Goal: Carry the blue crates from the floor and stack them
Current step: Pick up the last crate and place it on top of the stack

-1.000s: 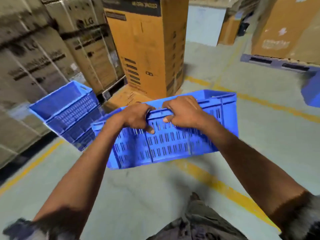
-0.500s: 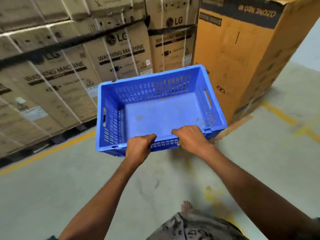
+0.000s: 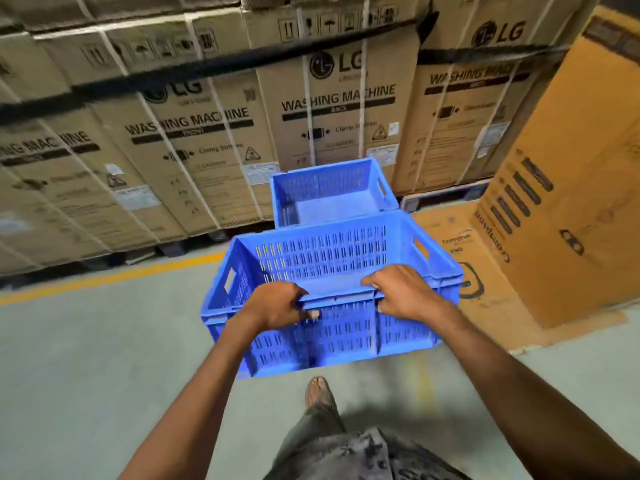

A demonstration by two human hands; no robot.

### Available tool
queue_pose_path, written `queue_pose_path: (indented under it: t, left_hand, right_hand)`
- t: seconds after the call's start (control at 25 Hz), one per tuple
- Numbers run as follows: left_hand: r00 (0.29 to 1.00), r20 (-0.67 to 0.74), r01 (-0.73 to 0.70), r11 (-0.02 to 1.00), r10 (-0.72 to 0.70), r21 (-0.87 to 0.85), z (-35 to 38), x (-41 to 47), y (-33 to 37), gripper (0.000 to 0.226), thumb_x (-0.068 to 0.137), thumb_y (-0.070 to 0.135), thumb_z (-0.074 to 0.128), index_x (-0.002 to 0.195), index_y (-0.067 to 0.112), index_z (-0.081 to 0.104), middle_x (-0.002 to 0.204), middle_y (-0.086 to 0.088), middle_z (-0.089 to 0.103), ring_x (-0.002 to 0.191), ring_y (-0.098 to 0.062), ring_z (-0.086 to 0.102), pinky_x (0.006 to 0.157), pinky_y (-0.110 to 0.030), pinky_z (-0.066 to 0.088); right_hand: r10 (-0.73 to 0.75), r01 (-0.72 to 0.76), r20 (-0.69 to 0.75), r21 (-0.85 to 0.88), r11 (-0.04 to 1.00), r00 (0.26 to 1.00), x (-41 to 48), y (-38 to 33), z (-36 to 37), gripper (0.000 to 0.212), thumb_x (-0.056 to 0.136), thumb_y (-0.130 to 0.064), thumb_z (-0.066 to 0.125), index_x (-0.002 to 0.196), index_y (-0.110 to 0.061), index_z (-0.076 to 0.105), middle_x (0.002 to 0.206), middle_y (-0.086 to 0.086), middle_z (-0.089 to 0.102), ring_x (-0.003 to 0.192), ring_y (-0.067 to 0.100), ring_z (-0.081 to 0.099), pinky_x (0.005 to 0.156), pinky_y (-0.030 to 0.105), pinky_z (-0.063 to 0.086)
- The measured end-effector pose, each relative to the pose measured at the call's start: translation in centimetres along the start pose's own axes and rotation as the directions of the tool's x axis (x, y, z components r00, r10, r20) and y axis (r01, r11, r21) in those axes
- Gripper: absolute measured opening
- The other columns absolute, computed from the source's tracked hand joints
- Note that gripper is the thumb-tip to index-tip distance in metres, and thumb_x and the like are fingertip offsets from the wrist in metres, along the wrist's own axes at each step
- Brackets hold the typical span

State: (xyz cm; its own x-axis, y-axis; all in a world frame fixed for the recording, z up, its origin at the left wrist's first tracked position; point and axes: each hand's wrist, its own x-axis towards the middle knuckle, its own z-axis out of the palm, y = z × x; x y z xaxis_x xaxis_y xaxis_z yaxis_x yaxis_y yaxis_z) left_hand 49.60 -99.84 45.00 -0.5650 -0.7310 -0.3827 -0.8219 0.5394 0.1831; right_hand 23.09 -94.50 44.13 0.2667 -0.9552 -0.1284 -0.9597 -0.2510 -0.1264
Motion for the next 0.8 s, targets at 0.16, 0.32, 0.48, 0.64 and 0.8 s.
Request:
queue_pose_path:
  t: [0.16, 0.32, 0.48, 0.64, 0.8]
  left_hand:
    - [1.0, -0.018, 0.001, 1.0, -0.002, -0.026, -6.8, 7.0, -3.7, 0.055, 0.078, 0.076, 0.062, 0.082, 0.022, 0.059, 0.08, 0.001, 0.066, 0.088, -0.028, 0.066, 0.068, -0.033, 0.045]
    - [0.999, -0.044, -0.001, 0.995, 0.006, 0.104, -11.3, 14.3, -6.6, 0.033, 0.078, 0.053, 0.073, 0.094, 0.025, 0.067, 0.089, 0.003, 0.071, 0.092, -0.028, 0.067, 0.071, -0.036, 0.053]
    - [0.982, -0.186, 0.052, 0.989, -0.026, 0.138, -13.3, 23.2, -7.4, 0.029, 0.088, 0.046, 0.068, 0.109, 0.024, 0.067, 0.099, -0.003, 0.072, 0.099, -0.032, 0.066, 0.072, -0.037, 0.051]
    - [0.969, -0.221, 0.131, 0.986, -0.105, 0.107, -15.1, 32.9, -9.4, 0.045, 0.091, 0.044, 0.068, 0.133, 0.029, 0.062, 0.115, -0.006, 0.072, 0.109, -0.033, 0.065, 0.079, -0.04, 0.053]
    - [0.962, -0.194, 0.208, 0.976, -0.193, 0.059, -14.8, 40.3, -11.9, 0.045, 0.093, 0.042, 0.068, 0.134, 0.024, 0.062, 0.115, -0.007, 0.073, 0.107, -0.035, 0.066, 0.078, -0.041, 0.054]
  right_hand:
    - [0.029, -0.029, -0.082, -0.006, 1.0, 0.996, 8.4, 4.4, -3.6, 0.028, 0.06, -0.019, 0.069, 0.087, -0.026, 0.064, 0.08, 0.004, 0.071, 0.088, 0.033, 0.067, 0.059, 0.031, 0.038]
    - [0.082, -0.085, -0.077, -0.031, 0.996, 0.994, 15.0, 9.2, -5.6, 0.02, 0.063, -0.019, 0.069, 0.078, -0.02, 0.055, 0.072, 0.005, 0.066, 0.082, 0.033, 0.066, 0.056, 0.033, 0.034]
    - [0.094, -0.097, -0.059, -0.05, 0.994, 0.994, 23.4, 15.9, -6.2, 0.022, 0.065, -0.017, 0.07, 0.085, -0.023, 0.062, 0.075, 0.004, 0.068, 0.083, 0.034, 0.066, 0.058, 0.034, 0.041]
    - [0.053, -0.054, -0.037, -0.037, 0.998, 0.998, 33.4, 22.5, -6.1, 0.036, 0.073, -0.017, 0.073, 0.107, -0.027, 0.068, 0.088, 0.007, 0.072, 0.093, 0.036, 0.066, 0.066, 0.037, 0.046]
    - [0.023, -0.023, 0.006, -0.011, 1.0, 1.0, 40.8, 26.4, -4.5, 0.04, 0.077, -0.015, 0.074, 0.116, -0.024, 0.067, 0.098, 0.011, 0.073, 0.098, 0.038, 0.065, 0.071, 0.04, 0.048]
